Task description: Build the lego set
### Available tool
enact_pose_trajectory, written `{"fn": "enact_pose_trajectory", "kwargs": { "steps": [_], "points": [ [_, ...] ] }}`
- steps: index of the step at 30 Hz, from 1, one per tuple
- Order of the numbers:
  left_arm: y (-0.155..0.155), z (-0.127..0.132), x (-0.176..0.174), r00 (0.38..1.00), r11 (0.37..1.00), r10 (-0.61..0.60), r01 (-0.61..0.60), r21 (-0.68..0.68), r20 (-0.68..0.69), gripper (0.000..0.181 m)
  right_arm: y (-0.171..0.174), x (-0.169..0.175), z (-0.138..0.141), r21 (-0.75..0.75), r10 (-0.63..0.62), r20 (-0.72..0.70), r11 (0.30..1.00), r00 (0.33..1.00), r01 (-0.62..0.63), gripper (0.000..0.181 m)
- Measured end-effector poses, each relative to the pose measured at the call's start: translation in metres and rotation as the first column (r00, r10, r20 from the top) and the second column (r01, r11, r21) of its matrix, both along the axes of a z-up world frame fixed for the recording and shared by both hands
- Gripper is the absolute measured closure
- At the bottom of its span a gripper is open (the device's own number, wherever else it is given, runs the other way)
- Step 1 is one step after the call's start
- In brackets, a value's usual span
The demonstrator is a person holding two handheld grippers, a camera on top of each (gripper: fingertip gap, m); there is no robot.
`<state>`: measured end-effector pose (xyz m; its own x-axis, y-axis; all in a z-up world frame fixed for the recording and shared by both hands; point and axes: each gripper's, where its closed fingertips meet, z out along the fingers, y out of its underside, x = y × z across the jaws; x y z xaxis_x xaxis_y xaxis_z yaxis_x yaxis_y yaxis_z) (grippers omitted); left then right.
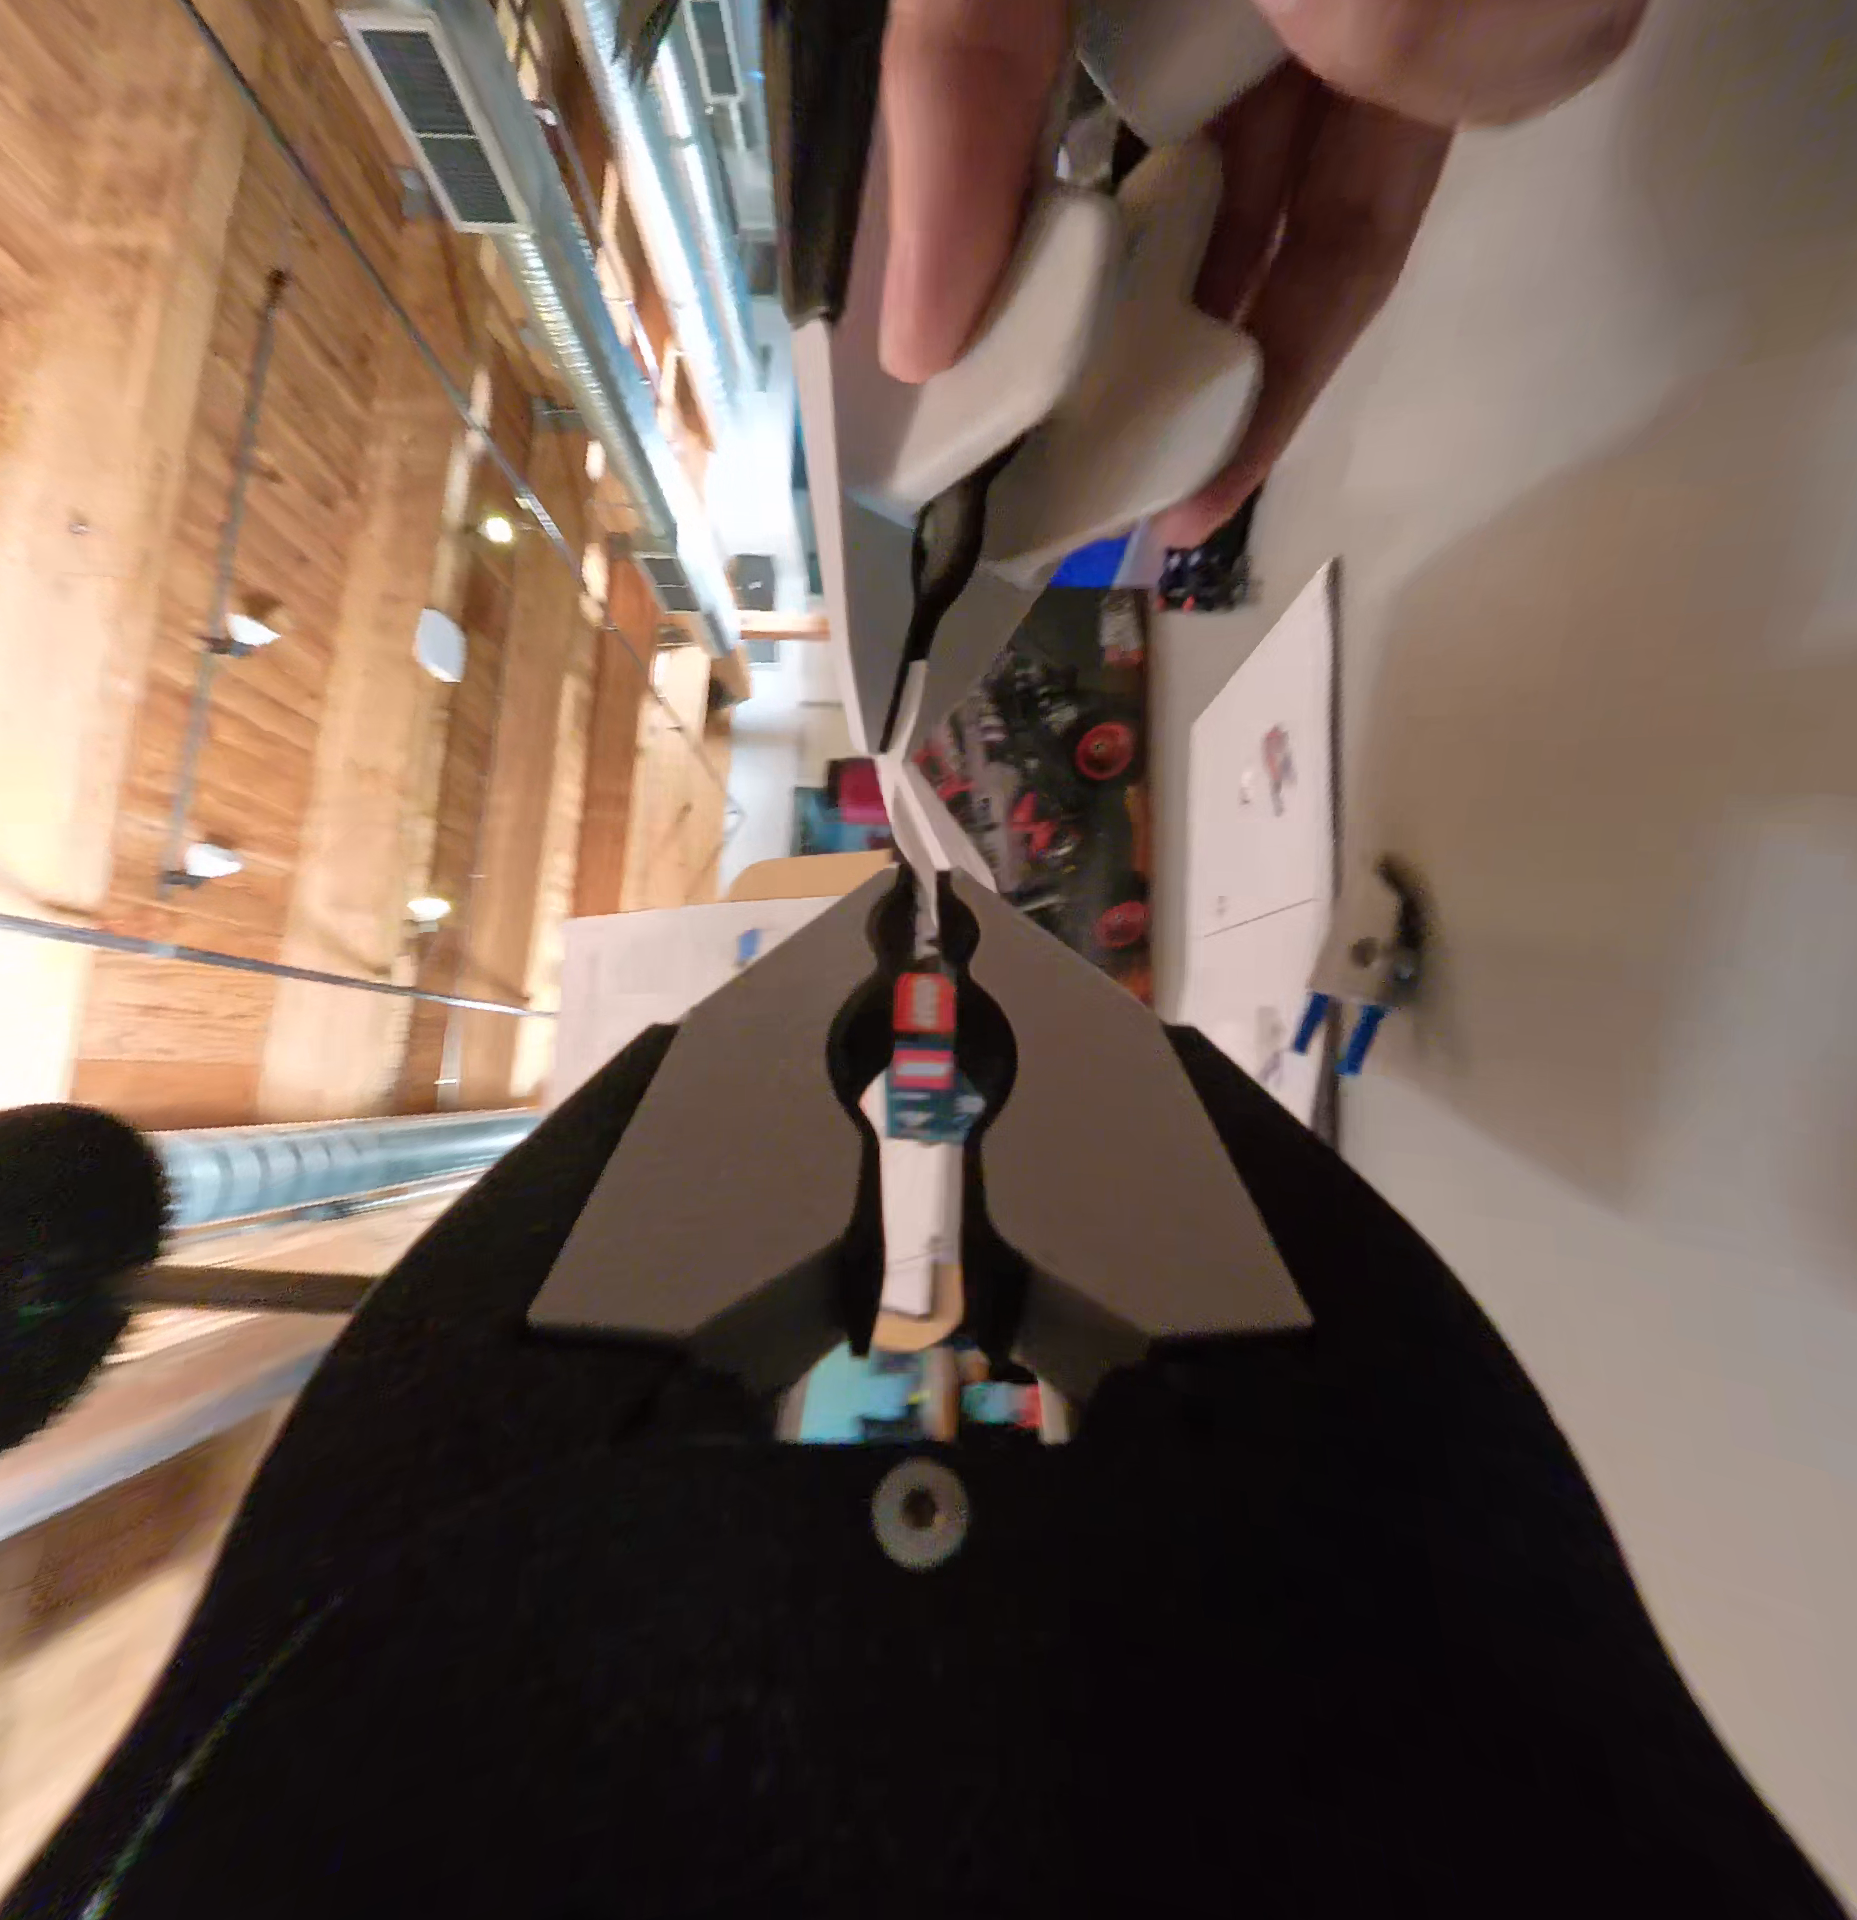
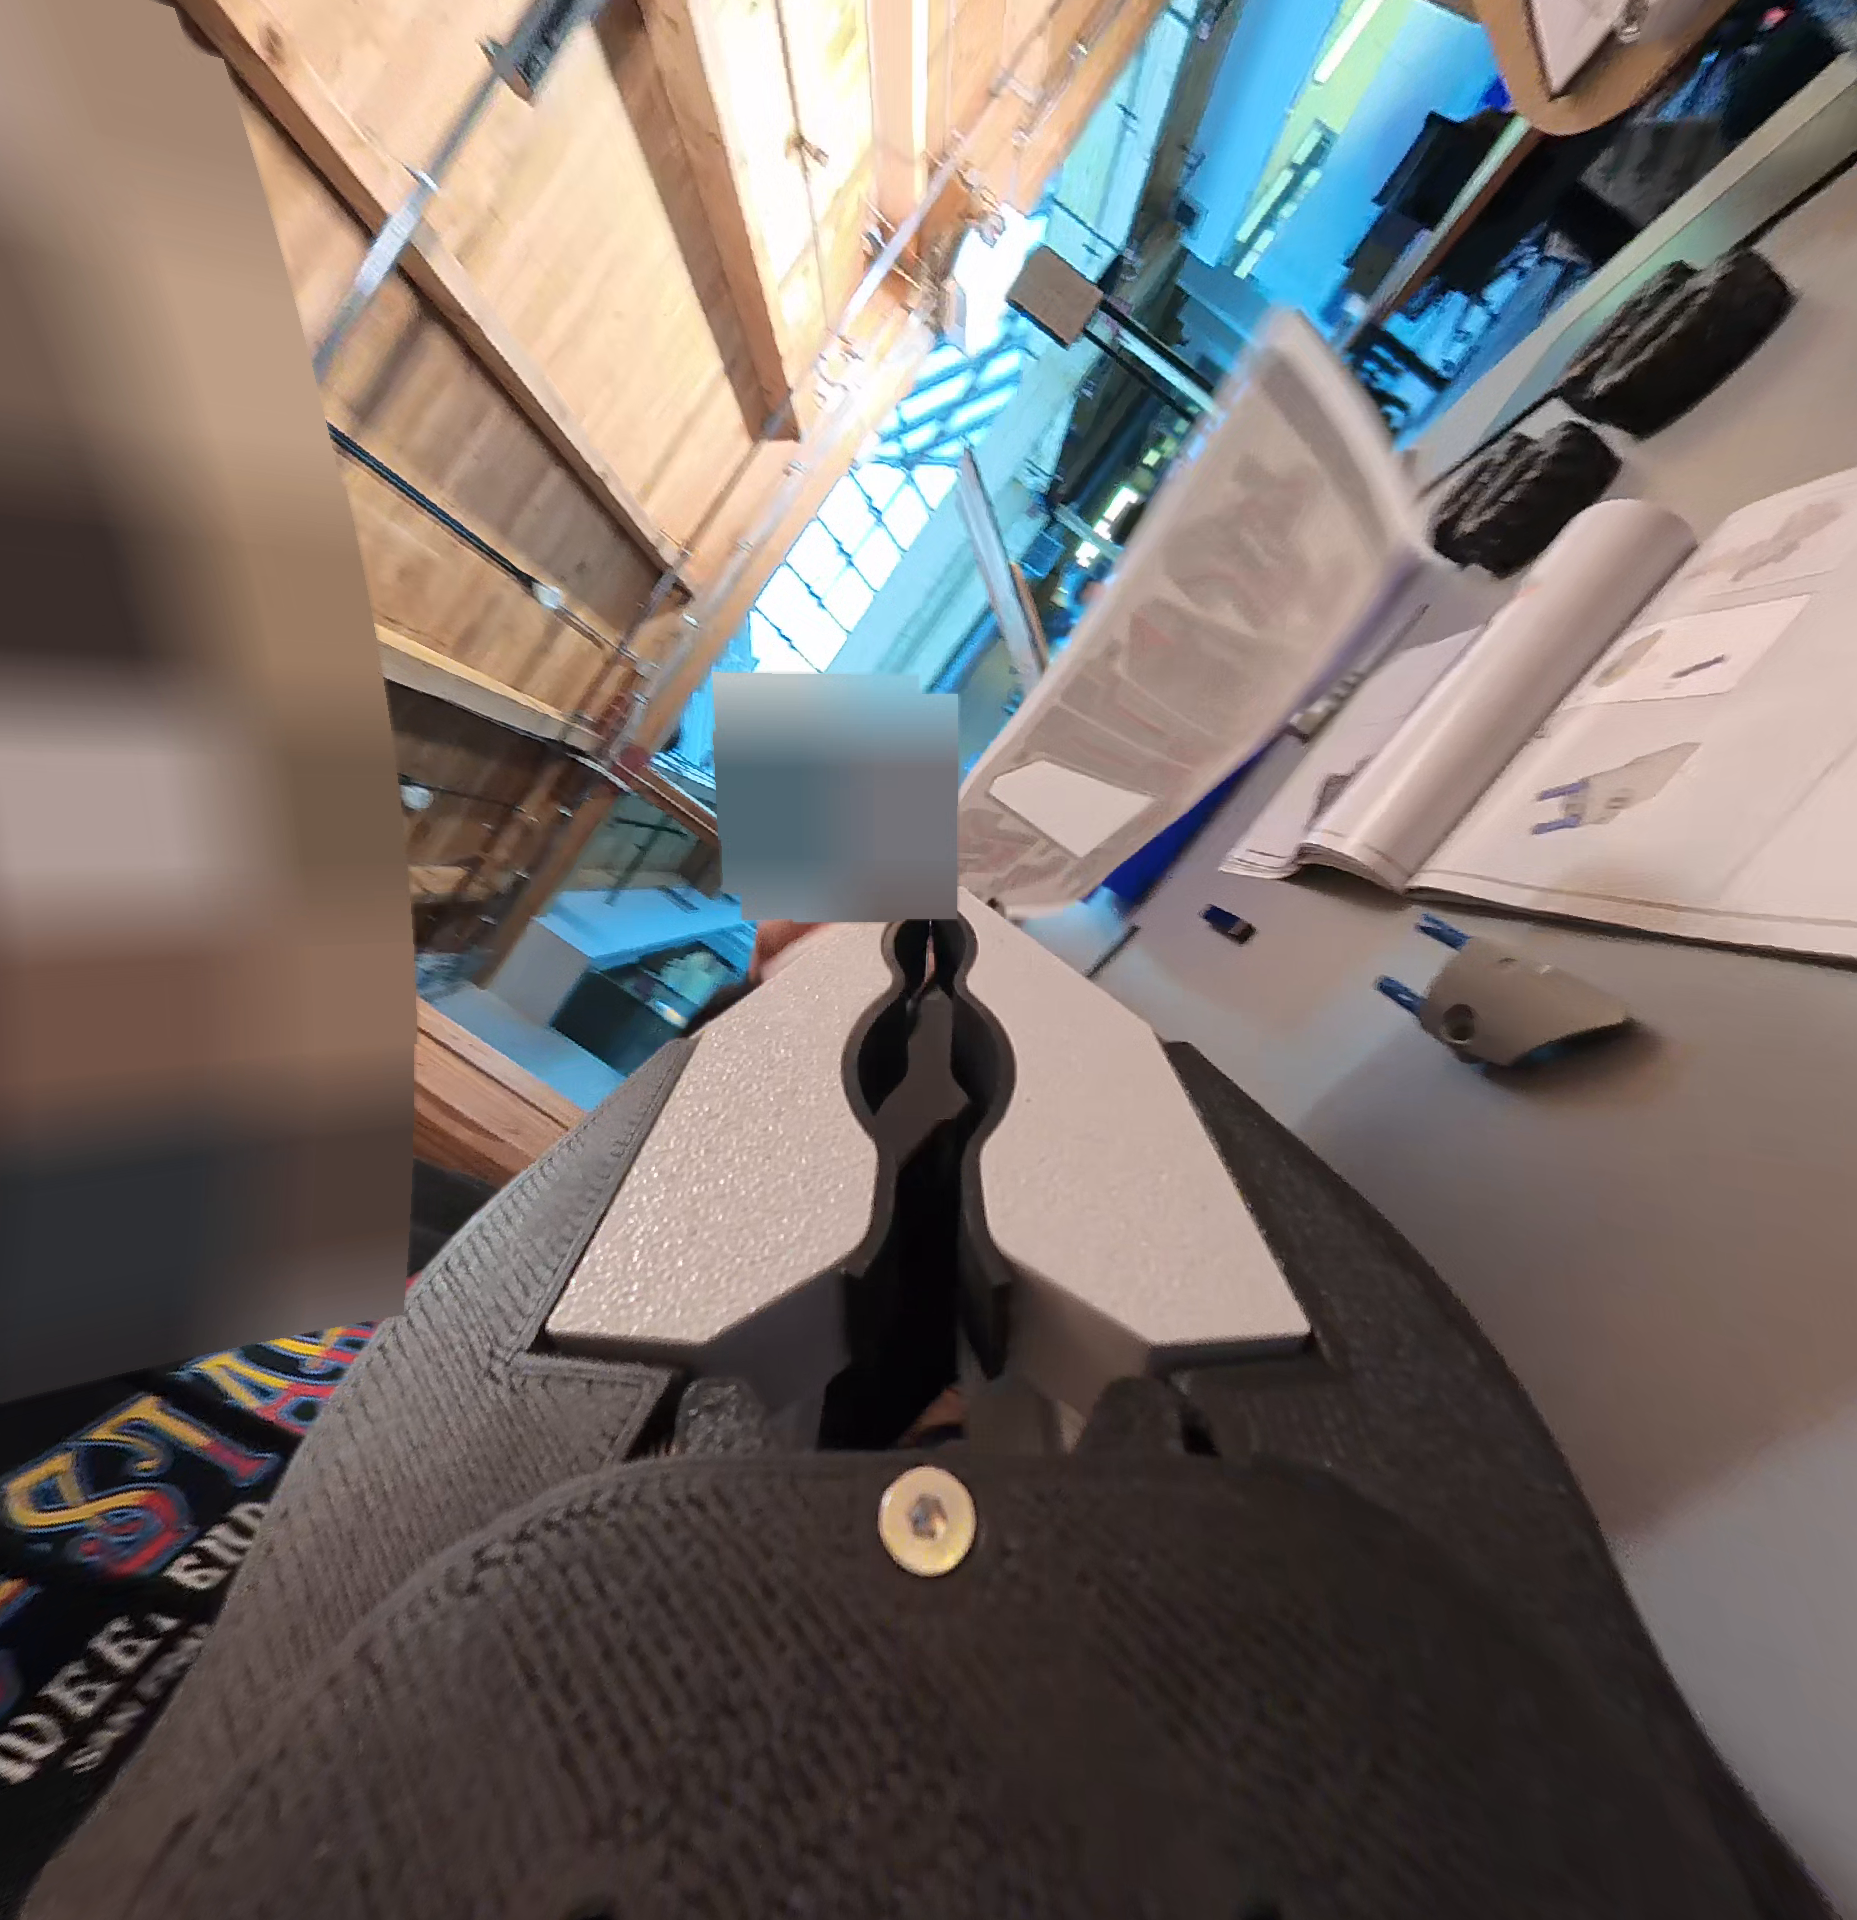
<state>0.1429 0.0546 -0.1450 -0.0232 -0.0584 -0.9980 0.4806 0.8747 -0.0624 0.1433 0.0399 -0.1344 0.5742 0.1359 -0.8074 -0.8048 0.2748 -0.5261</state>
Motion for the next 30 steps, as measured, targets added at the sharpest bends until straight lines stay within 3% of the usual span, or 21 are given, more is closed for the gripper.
{"fn": "enact_pose_trajectory", "kwargs": {
  "steps": [1,4,7,9,11,13,19,30],
  "points": [
    [0.000,-0.001,-0.001,0.997,0.998,-0.032,0.028,-0.055,-0.070,0.178,0.000,0.001,-0.002,-0.022,-0.010,0.012,1.000,1.000,0.010,0.181],
    [-0.003,0.007,-0.012,0.923,0.942,-0.206,0.097,-0.321,-0.325,0.170,0.002,0.002,-0.009,-0.085,-0.037,0.065,0.995,0.997,0.042,0.181],
    [-0.001,0.024,-0.017,0.767,0.784,-0.412,0.023,-0.620,-0.493,0.171,0.007,-0.001,-0.014,-0.151,-0.029,0.149,0.987,0.988,0.052,0.181],
    [0.002,0.021,-0.016,0.651,0.715,-0.497,-0.069,-0.696,-0.574,0.171,0.010,-0.006,-0.015,-0.180,-0.011,0.211,0.982,0.977,0.051,0.181],
    [0.001,0.011,-0.021,0.540,0.699,-0.555,-0.109,-0.706,-0.633,0.167,0.015,-0.012,-0.015,-0.206,0.011,0.270,0.977,0.963,0.047,0.181],
    [-0.001,0.000,-0.024,0.468,0.714,-0.568,-0.130,-0.688,-0.677,0.164,0.018,-0.017,-0.016,-0.236,0.028,0.332,0.970,0.943,0.054,0.181],
    [0.000,-0.017,-0.026,0.456,0.783,-0.505,-0.115,-0.611,-0.733,0.160,0.023,-0.029,-0.011,-0.242,0.081,0.408,0.970,0.909,0.022,0.181],
    [-0.005,-0.016,-0.042,0.358,0.764,-0.589,-0.047,-0.644,-0.724,0.169,0.022,-0.044,-0.015,-0.305,0.181,0.557,0.952,0.810,-0.003,0.181]
  ]
}}
